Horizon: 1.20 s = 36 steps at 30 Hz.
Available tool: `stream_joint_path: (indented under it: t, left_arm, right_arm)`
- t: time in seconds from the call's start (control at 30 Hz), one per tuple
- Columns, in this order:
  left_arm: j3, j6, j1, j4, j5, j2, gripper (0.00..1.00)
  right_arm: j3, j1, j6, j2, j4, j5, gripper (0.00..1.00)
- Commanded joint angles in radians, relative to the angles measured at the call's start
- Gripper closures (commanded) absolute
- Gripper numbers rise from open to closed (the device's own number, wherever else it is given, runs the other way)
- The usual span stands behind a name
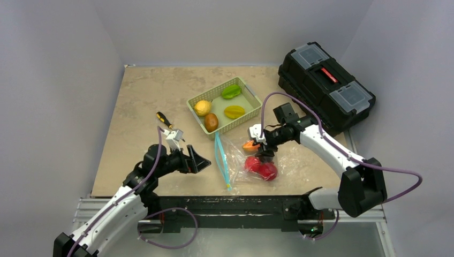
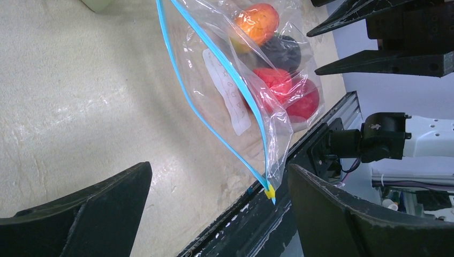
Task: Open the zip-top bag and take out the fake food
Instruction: Pick up the fake fruit from the zipper food storage bag.
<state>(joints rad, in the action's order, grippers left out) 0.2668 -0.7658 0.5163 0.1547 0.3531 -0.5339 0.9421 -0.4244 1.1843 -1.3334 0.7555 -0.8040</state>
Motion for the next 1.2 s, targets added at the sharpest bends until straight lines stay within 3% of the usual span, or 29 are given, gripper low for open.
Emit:
stream_joint_path:
  t: [0.0,0.23,0.67,1.0,1.17]
  left_arm:
    - [-0.006,0.014,0.019,-0.015,-0.024,-0.010,0.03]
    - [-0.019,-0.013,0.051,-0.089,-0.041,-0.082,0.15]
    - [0.107,0.000,0.138,-0.205,-0.134,-0.349,0.62]
    - [0.234,0.014,0.182,-0.294,-0.101,-0.602,0.73]
    - [0.276,0.003,0.221,-0.350,-0.070,-0.707,0.74]
  right_arm:
    - [-0.011,0.003,0.038,0.011,0.003,-0.016,0.53]
    - [-0.024,-0.002,0.036,0.011,-0.020,0.005,0.52]
    - [-0.038,-0.024,0.029,0.009,-0.039,0.052,0.52]
    - [-0.046,-0.024,0.026,0.023,-0.042,0.080,0.51]
    - [-0.065,-0.033,0.075,0.057,0.001,0.072,0.42]
